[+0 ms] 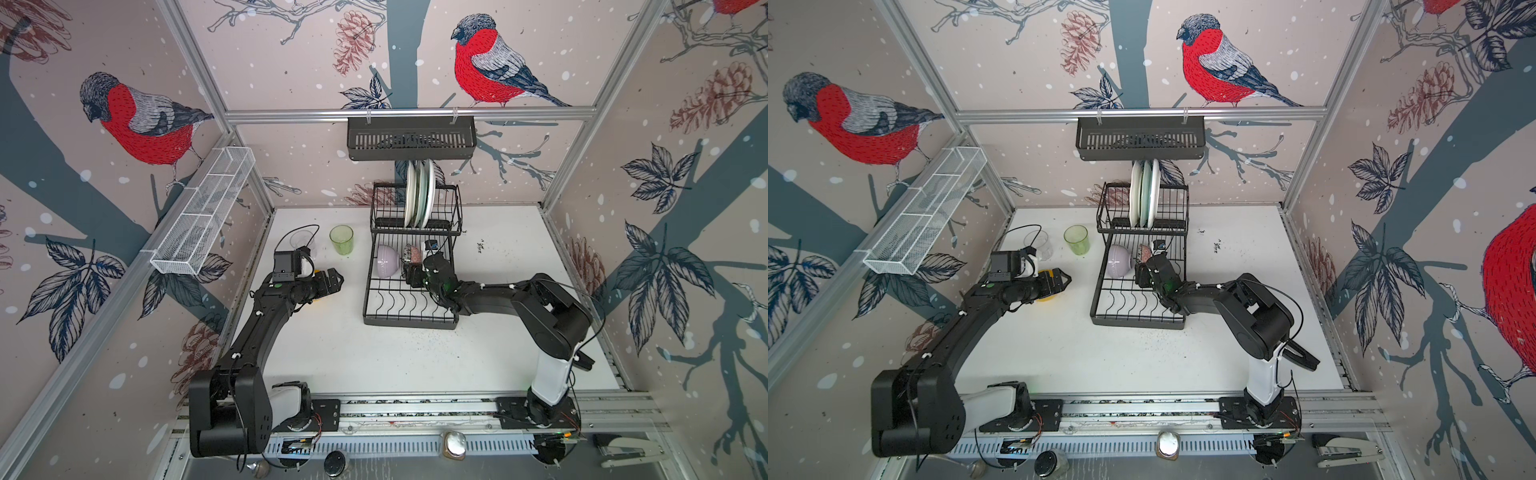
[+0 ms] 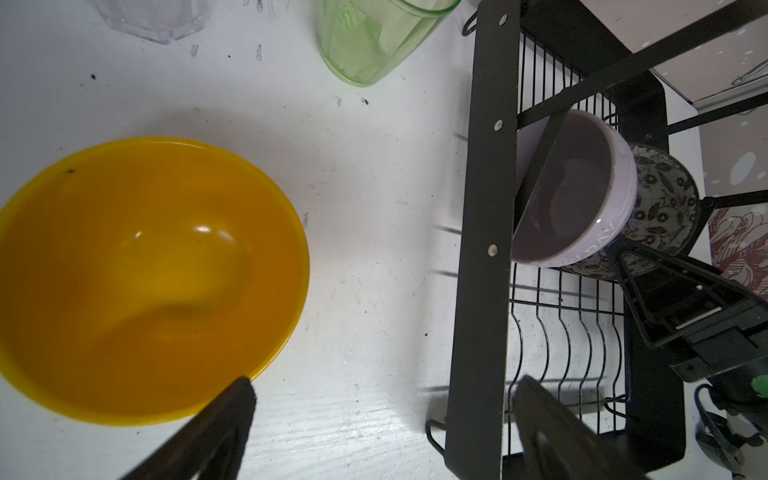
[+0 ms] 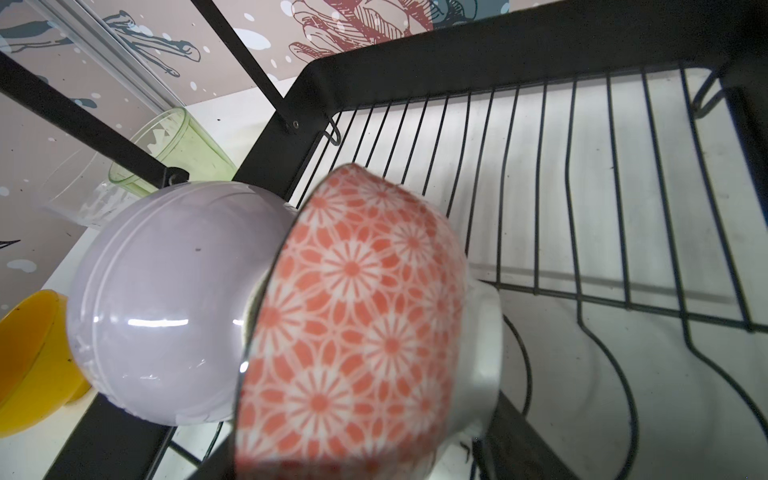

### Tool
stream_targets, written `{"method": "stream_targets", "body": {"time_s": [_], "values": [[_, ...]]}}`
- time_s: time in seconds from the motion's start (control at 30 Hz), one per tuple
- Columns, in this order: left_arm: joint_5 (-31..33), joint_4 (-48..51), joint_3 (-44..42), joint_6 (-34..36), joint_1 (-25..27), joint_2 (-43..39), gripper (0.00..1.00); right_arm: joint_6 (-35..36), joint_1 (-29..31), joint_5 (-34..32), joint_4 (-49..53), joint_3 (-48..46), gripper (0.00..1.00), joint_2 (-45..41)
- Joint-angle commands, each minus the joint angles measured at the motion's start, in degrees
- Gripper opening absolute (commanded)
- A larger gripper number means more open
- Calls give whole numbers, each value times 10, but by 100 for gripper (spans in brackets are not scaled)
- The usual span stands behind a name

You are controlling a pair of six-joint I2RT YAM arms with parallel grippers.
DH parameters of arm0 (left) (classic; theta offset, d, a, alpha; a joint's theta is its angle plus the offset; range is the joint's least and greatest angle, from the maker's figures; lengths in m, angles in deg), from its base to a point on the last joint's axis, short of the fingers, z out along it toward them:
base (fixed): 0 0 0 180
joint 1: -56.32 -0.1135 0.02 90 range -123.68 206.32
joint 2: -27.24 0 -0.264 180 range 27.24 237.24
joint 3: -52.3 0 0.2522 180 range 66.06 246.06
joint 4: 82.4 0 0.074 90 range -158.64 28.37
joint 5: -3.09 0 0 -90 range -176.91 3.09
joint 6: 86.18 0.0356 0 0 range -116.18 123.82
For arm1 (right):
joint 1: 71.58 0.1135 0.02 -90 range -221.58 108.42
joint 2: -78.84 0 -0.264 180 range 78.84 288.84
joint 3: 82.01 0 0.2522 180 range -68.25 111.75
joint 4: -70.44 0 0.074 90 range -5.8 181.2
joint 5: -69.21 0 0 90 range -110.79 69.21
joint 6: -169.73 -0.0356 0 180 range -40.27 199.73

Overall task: Unload the mixed dishes from the dish rack
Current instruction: 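Close the right gripper on the rim of the pink patterned bowl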

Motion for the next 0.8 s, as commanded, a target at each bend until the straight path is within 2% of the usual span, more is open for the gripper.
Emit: {"method": "stream_targets", "body": {"time_s": [0.0, 0.23, 0.53, 0.77], "values": [[-6, -11, 0, 0, -1, 2, 97, 4, 0, -14, 1, 7, 64, 6], [-10, -12, 1, -1, -1, 7, 97, 11, 7, -43, 5, 9, 60, 3], [-11, -11, 0, 0, 0, 6, 97, 28, 27, -123, 3, -6, 55, -23], [-11, -12, 0, 0, 2, 7, 97, 30, 31, -148, 5, -22, 53, -49]]}}
